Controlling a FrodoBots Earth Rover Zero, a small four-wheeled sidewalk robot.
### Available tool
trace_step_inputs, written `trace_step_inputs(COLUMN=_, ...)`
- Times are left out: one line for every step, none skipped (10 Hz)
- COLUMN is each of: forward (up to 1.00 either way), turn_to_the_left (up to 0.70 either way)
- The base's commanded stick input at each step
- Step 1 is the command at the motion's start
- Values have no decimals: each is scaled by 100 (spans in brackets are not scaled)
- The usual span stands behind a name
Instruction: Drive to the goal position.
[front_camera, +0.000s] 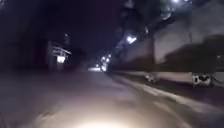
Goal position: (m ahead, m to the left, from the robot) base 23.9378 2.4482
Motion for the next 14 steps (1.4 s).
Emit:
trace_step_inputs(forward=70, turn_to_the_left=0)
trace_step_inputs(forward=70, turn_to_the_left=0)
trace_step_inputs(forward=70, turn_to_the_left=0)
trace_step_inputs(forward=70, turn_to_the_left=0)
trace_step_inputs(forward=70, turn_to_the_left=0)
trace_step_inputs(forward=70, turn_to_the_left=0)
trace_step_inputs(forward=70, turn_to_the_left=0)
trace_step_inputs(forward=70, turn_to_the_left=0)
trace_step_inputs(forward=70, turn_to_the_left=0)
trace_step_inputs(forward=70, turn_to_the_left=0)
trace_step_inputs(forward=70, turn_to_the_left=0)
trace_step_inputs(forward=70, turn_to_the_left=0)
trace_step_inputs(forward=70, turn_to_the_left=0)
trace_step_inputs(forward=70, turn_to_the_left=0)
